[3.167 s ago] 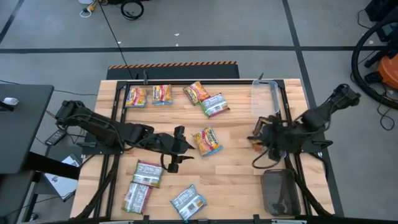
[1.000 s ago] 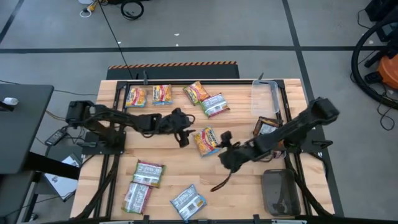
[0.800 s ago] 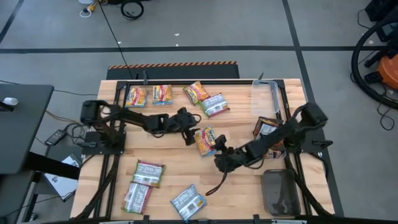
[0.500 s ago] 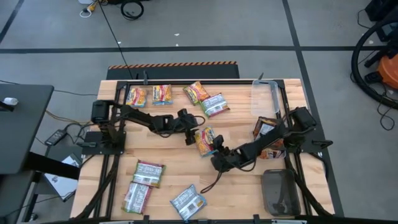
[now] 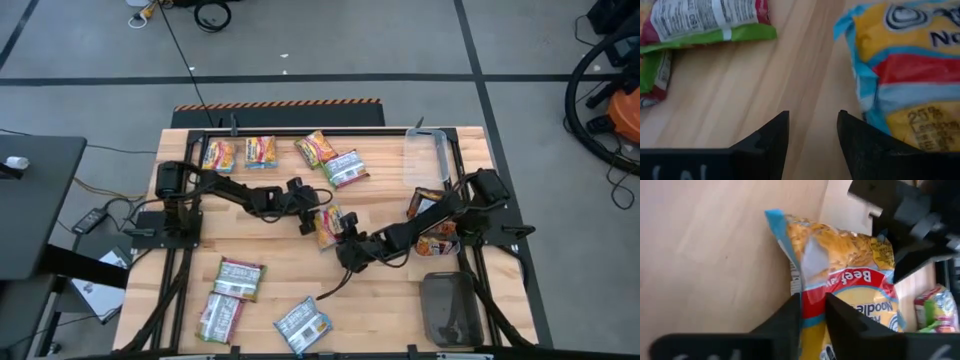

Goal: Sort Maruchan noodles
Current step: Put the blue noodle pack into the black bin

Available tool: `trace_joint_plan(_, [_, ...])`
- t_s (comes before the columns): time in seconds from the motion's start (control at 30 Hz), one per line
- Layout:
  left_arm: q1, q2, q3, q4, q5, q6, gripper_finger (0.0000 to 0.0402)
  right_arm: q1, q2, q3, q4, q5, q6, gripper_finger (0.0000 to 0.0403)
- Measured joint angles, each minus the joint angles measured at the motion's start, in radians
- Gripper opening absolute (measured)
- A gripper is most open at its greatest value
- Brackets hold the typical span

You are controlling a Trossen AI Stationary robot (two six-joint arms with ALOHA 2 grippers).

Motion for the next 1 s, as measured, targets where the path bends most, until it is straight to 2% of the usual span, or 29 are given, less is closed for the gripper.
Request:
trace_joint_plan(0.17, [-0.007, -0.128, 0.011, -0.123, -0.005, 0.001, 0.0172, 0.001, -0.063, 0.000, -0.060, -0.072, 0.088, 0.0011])
trace_joint_plan(0.27, [-0.022, -0.242, 0.010, -0.231, -0.031, -0.007, 0.0172, 0.002, -0.121, 0.014, -0.110, -0.124, 0.159, 0.0010])
trace_joint_plan(0.37, [-0.056, -0.356, 0.008, -0.273, -0.046, -0.012, 0.0172, 0.006, -0.196, 0.043, -0.239, -0.179, 0.249, 0.0006])
trace_joint_plan(0.5, [-0.141, -0.451, 0.006, -0.251, -0.035, -0.016, 0.0172, 0.022, -0.313, 0.128, -0.452, -0.342, 0.412, 0.0006])
trace_joint_plan(0.63, [-0.252, -0.461, 0.004, -0.181, -0.013, 0.014, 0.0172, 0.046, -0.431, 0.209, -0.636, -0.531, 0.566, 0.0004])
trace_joint_plan(0.77, [-0.358, -0.445, 0.006, -0.135, -0.002, 0.018, 0.0172, 0.090, -0.555, 0.239, -0.760, -0.654, 0.680, 0.0004])
trace_joint_plan(1.0, [-0.482, -0.477, 0.003, -0.140, -0.011, 0.019, 0.0172, 0.253, -0.748, 0.240, -0.977, -0.646, 0.933, 0.0004])
